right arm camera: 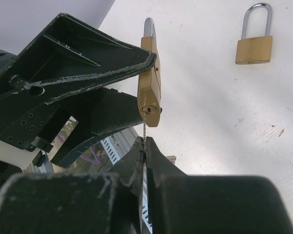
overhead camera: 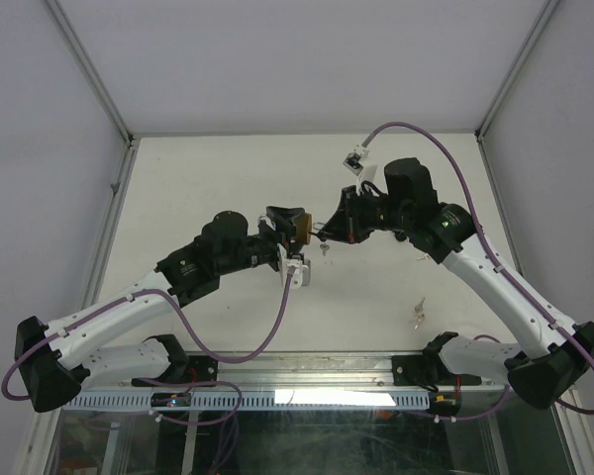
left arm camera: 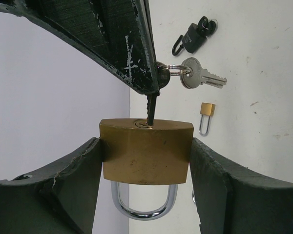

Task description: Unlock with the key

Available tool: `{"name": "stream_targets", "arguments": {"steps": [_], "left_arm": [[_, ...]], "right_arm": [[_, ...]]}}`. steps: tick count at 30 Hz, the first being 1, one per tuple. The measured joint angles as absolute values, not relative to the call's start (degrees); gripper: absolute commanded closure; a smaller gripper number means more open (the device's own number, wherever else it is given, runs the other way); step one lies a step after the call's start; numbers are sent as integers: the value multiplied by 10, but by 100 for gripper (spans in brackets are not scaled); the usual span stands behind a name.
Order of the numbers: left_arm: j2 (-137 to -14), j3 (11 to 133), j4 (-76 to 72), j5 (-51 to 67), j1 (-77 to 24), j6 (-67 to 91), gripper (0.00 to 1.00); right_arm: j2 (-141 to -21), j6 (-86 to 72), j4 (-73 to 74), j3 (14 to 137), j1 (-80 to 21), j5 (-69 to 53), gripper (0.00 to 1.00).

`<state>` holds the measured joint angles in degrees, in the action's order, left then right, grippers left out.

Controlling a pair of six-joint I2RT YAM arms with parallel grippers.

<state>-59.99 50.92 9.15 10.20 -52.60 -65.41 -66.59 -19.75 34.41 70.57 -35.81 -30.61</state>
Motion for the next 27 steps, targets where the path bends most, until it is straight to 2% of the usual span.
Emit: {"name": "stream_targets", "arguments": {"steps": [27], "left_arm": [[-613,510,86,87,-537,-657,100]], "right_arm": [[-652,-233,301,667,-336,-333,100]]}}
